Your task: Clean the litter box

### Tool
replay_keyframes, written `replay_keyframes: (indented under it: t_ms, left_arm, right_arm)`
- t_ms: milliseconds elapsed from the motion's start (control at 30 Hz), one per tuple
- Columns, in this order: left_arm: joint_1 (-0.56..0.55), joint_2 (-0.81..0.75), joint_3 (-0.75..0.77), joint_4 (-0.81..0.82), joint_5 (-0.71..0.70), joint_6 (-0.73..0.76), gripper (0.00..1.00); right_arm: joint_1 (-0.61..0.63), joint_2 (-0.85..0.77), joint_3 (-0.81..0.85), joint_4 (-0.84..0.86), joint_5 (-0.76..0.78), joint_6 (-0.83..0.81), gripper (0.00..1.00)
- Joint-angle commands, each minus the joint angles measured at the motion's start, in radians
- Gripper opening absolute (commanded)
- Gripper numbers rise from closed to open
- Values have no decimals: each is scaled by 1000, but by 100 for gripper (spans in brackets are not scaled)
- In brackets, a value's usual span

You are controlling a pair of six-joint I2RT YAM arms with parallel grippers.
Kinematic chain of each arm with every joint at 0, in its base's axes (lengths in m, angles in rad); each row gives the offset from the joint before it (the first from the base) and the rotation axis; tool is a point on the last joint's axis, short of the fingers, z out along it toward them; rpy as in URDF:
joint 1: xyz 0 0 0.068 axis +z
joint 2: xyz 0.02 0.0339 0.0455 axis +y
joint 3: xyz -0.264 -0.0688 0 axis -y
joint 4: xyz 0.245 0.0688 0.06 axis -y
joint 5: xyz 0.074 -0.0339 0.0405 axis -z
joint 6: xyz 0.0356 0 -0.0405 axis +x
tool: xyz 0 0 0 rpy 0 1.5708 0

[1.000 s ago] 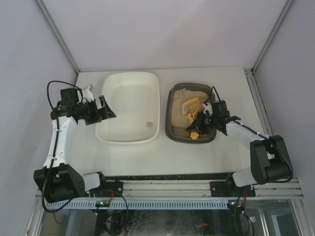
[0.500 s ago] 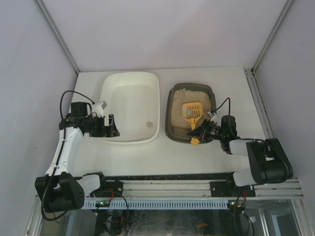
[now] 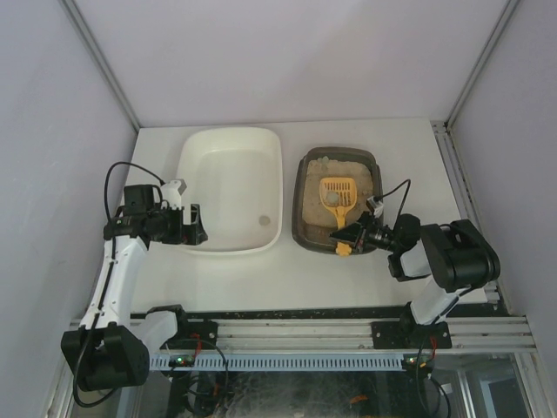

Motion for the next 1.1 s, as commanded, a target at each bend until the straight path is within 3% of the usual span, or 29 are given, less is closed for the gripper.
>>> replay_keyframes:
  t_ms: [0,167,333,467,600,667,800,1067]
  left_arm:
    - [-3,-8,-15,33,-4,8,100]
    - [-2,1,-13,30,0,9,100]
    - [-4,-4,-15,30,9,13,100]
    - [-4,-5,-13,28,23,19,100]
    - [-4,0,-12,27,30,23,100]
    - [-3,1,-12,25,35,25,100]
    - [-3,-8,-11,27,29,21,100]
    - [66,-41,83,8,9,10,100]
  right_arm:
    - [4,-84,10,35,-23,-26,0]
    - [-89,-146,-11,-28,-43,-40,0]
    - [-14,-310,41,-478,-16,-288,0]
    - [-160,-352,24,-492,-60,-261,0]
    - [-34,-404,96,-761,15,-422,0]
    - [-40,-414,87,-730,2,-388,0]
    - [-174,-363,27,-503,-66,-233,0]
    - [-99,-473,68,-726,-6,-344,0]
